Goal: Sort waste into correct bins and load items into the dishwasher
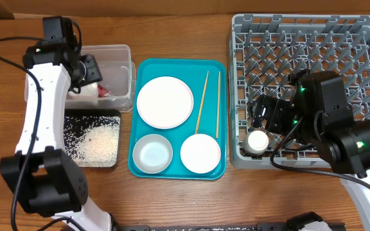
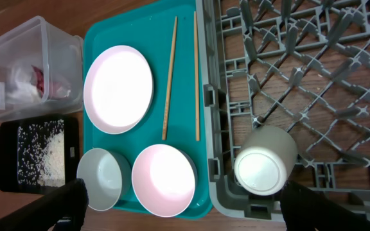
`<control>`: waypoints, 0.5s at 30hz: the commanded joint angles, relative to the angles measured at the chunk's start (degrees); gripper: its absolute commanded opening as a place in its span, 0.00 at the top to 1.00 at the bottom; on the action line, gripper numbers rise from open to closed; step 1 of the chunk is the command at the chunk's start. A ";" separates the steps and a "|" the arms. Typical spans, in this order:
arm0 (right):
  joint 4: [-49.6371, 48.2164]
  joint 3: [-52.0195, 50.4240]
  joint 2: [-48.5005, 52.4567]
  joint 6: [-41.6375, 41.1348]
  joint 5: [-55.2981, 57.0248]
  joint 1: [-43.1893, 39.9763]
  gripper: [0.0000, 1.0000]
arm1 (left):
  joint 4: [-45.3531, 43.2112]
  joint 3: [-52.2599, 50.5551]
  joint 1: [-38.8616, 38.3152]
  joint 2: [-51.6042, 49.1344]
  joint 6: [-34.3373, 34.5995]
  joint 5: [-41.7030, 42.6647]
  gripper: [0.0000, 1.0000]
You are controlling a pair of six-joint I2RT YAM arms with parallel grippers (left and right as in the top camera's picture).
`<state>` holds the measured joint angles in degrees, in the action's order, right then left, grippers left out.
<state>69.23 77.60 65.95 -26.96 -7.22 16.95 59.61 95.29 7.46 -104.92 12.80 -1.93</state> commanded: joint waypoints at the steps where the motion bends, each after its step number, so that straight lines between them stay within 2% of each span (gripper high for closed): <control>1: -0.13 0.37 -0.02 0.42 0.31 -0.13 0.03 | 1.40 0.24 -2.21 1.99 -3.02 3.34 0.40; 6: -0.11 0.37 -0.02 0.42 0.33 -0.13 0.03 | 6.27 0.24 -7.10 9.16 -2.99 3.21 0.44; 7: -0.11 0.37 -0.02 0.39 0.31 -0.13 0.00 | 7.41 0.24 -8.44 10.95 -2.97 3.26 0.45; 12: -0.24 0.37 0.31 0.39 0.33 -0.13 0.00 | 11.74 0.24 -16.85 21.40 -2.71 2.73 0.48; 15: -1.20 0.37 0.81 0.39 0.28 -0.13 0.00 | 13.09 0.24 -23.12 29.05 -0.70 -3.69 0.45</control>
<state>68.73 77.60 66.17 -26.94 -7.22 16.97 71.83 95.13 -11.51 -82.61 11.40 -0.43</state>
